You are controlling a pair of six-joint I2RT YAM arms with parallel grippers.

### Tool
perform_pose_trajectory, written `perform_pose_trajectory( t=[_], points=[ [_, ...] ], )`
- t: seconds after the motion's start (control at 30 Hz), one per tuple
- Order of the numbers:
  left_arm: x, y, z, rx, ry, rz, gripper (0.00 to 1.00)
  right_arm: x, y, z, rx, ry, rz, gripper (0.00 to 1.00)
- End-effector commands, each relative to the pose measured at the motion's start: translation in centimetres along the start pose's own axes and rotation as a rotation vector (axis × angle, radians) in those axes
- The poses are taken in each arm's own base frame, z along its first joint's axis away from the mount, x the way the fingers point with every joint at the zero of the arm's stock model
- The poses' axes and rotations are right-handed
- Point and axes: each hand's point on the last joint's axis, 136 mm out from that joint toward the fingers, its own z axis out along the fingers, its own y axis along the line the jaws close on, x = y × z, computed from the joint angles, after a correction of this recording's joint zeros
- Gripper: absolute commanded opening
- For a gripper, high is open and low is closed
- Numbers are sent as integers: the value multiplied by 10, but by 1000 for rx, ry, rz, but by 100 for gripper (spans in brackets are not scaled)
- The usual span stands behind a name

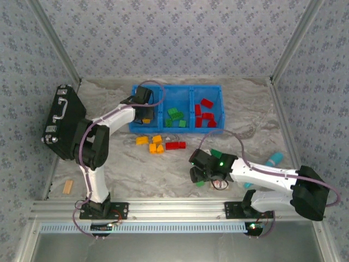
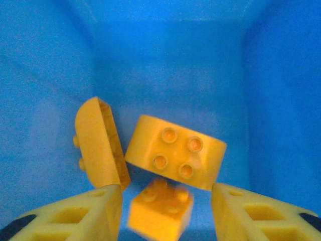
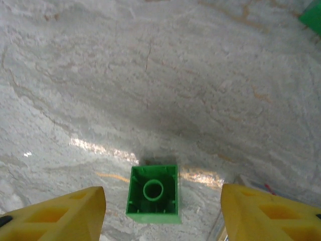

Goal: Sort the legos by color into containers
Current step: Place the lego in the container.

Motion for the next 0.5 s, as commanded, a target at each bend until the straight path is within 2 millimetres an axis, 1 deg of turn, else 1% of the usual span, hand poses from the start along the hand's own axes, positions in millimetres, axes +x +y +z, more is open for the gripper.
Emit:
perform_pose_trajectory(
  t=[0.0,0.1,0.2,0.3,0.47],
  points=[
    [-13,-3,0,18,-31,3,54,14,-13,3,74,28,13,64],
    [-15,-3,-3,18,-33,13,57,18,-14,5,93,35,0,64],
    [-19,-3,-11,22,-50,14,59,20,-14,7,107,39,-8,65],
    [-28,-2,-27,31,-82,17,60,22,-12,11,121,47,-25,65],
    [-43,-1,-64,60,-145,11,60,27,-13,21,159,71,-40,64]
  ],
)
